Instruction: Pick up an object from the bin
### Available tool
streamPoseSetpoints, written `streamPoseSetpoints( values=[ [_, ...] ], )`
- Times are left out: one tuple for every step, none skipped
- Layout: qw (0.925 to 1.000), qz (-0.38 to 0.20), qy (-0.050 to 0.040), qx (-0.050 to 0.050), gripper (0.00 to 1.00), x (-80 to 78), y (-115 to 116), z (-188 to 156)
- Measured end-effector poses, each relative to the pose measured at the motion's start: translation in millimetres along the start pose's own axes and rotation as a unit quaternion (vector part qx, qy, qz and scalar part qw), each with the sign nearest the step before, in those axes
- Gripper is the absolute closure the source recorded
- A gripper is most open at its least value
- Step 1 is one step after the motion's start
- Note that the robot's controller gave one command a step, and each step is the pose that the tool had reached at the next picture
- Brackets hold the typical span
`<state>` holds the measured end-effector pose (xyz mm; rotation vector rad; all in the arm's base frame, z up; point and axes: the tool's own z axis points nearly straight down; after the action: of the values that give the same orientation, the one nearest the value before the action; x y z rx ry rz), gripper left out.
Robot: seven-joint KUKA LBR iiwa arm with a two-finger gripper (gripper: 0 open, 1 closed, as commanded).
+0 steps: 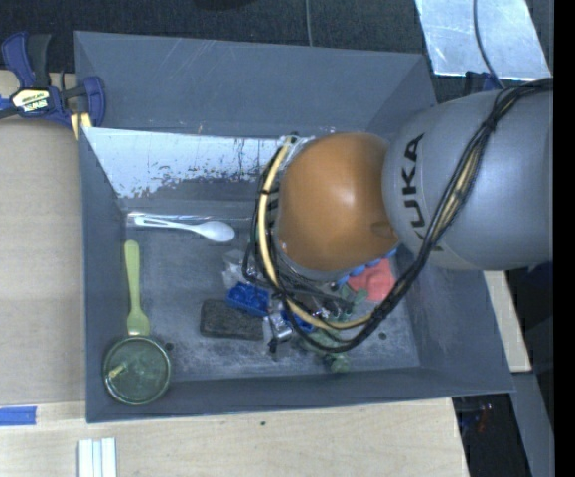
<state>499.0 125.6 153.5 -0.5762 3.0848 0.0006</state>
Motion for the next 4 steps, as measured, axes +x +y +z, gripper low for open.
streamPoseSetpoints(
  values=[
    [1.0,0.004,-0.001,0.0,0.0,-15.0,-3.4,8.4],
    [0.9997,-0.025,0.0,0.0,0.0,-6.7,-15.6,50.6],
    [1.0,0.007,-0.0044,0.0,0.0,-11.6,-10.6,75.3],
    [0.994,0.11,-0.0035,0.0,1.0,-13.6,-18.4,81.7]
  ],
)
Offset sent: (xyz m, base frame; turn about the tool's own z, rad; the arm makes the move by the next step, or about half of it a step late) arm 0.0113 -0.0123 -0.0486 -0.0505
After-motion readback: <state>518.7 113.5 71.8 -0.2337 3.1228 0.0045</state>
